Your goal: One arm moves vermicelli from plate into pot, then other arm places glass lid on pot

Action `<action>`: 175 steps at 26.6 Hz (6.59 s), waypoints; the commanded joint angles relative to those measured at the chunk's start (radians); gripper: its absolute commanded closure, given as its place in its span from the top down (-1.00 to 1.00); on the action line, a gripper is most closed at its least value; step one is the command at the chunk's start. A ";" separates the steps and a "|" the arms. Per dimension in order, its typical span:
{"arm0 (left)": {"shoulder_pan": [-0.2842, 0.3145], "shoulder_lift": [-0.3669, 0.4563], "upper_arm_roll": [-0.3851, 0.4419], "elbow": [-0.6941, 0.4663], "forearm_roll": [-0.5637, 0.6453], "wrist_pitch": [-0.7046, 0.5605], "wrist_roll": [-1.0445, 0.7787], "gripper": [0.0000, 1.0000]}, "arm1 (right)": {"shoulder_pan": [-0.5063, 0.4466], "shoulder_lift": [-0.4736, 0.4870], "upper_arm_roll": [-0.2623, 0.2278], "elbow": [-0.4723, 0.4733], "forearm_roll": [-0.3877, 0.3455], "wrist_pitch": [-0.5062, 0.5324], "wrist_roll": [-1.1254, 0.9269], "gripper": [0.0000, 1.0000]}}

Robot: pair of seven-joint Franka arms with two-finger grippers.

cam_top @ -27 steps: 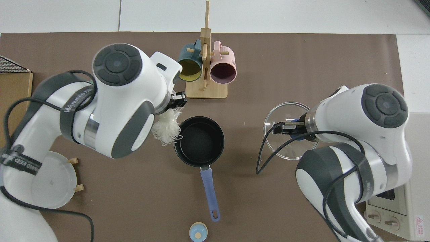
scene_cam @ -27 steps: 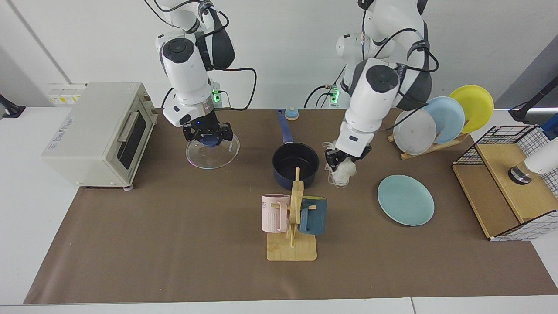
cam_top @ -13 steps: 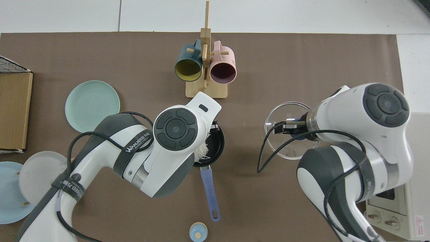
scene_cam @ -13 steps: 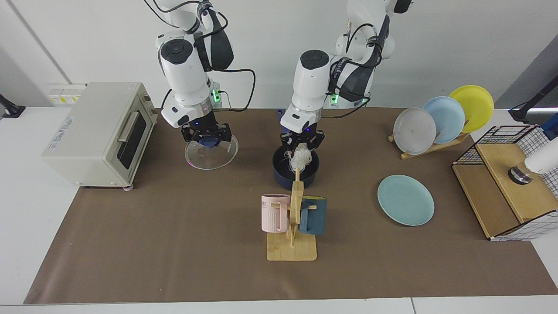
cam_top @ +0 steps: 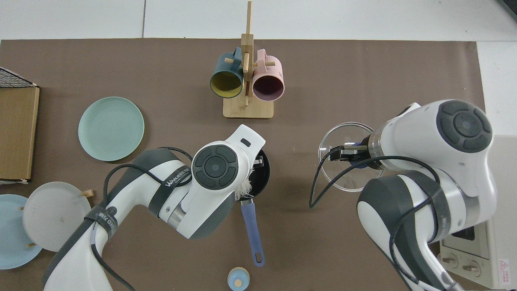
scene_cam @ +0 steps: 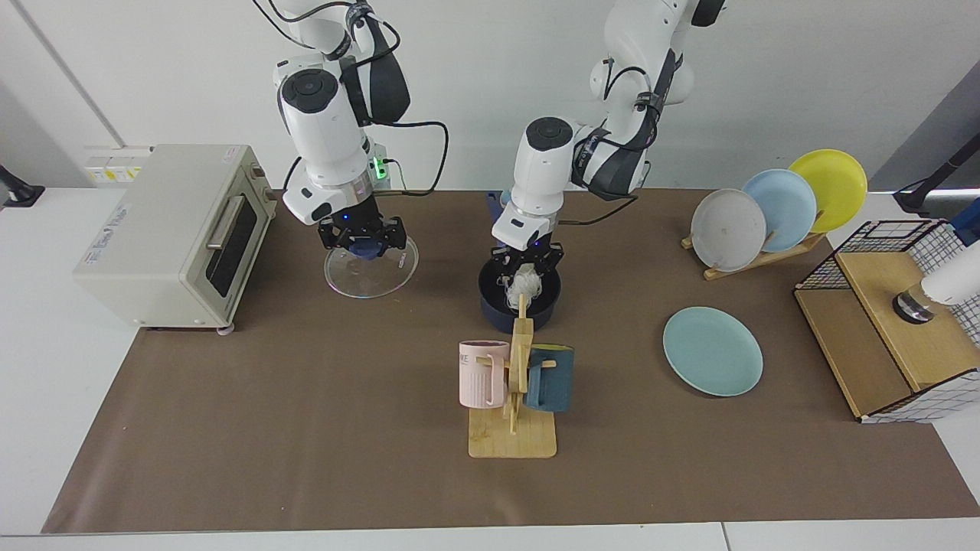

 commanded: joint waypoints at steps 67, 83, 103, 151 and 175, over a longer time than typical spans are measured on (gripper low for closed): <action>0.156 -0.258 0.495 0.294 -0.244 -0.603 0.739 1.00 | 0.392 0.509 0.007 0.554 0.013 -0.056 0.834 -1.00; 0.159 -0.274 0.498 0.289 -0.209 -0.608 0.810 0.98 | 0.409 0.494 0.007 0.482 0.045 0.001 0.835 -1.00; 0.155 -0.272 0.483 0.294 -0.152 -0.623 0.801 1.00 | 0.408 0.448 0.007 0.382 0.040 0.041 0.835 -1.00; 0.155 -0.272 0.483 0.294 -0.151 -0.623 0.801 1.00 | 0.116 0.256 -0.009 0.431 0.037 -0.146 0.395 1.00; 0.155 -0.272 0.483 0.294 -0.151 -0.623 0.801 1.00 | -0.092 0.100 -0.010 0.416 -0.022 -0.335 -0.183 1.00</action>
